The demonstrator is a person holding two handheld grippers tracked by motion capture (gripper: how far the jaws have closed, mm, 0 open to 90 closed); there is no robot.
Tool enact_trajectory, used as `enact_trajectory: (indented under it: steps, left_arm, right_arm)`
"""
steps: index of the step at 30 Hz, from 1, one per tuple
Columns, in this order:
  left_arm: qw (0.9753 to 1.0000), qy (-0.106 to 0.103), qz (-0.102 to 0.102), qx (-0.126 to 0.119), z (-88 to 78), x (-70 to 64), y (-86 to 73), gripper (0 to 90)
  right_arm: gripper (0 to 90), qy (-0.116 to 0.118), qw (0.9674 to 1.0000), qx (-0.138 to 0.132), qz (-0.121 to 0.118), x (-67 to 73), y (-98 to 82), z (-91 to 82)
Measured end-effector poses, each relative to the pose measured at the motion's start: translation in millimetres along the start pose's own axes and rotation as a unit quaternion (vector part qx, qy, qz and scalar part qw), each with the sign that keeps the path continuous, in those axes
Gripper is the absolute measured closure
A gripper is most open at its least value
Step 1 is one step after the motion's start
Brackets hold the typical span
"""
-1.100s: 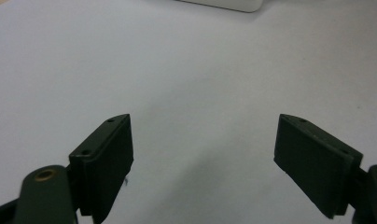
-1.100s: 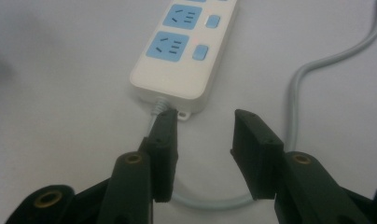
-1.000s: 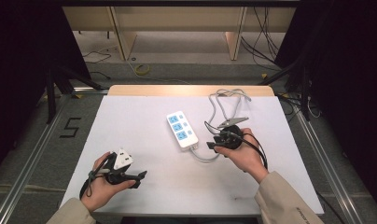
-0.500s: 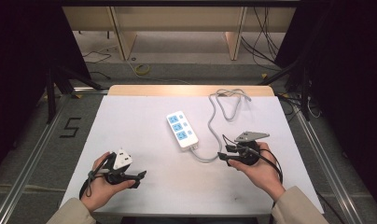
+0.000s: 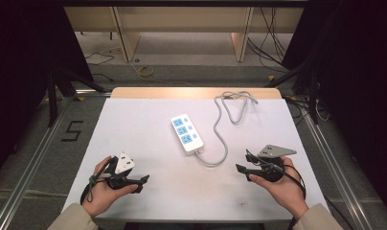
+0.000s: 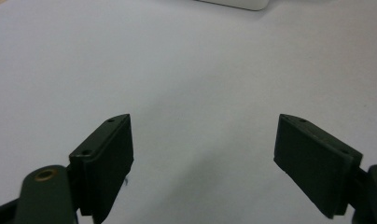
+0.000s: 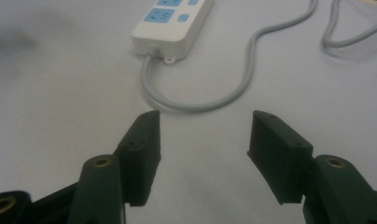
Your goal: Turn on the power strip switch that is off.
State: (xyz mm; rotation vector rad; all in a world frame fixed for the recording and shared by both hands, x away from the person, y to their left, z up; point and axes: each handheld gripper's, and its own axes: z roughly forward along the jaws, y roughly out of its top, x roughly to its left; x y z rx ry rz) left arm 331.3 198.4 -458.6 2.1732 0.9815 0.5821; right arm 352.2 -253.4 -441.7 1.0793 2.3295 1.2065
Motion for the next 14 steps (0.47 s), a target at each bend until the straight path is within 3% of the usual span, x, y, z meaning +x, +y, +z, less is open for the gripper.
enact_trajectory:
  steps: [6, 14]
  left_arm:
    - [1.0000, -0.001, 0.000, 0.001, -0.2, -0.4, 0.1, 19.6]
    - [1.0000, -0.001, -0.002, -0.001, 0.7, -0.3, 0.2, 19.5]
  right_arm:
    - [41.2, -0.011, 0.9999, -0.008, 0.008, -4.3, -9.6, -11.6]
    - [38.1, -0.016, 0.9997, -0.010, 0.013, -5.0, -14.6, -14.4]
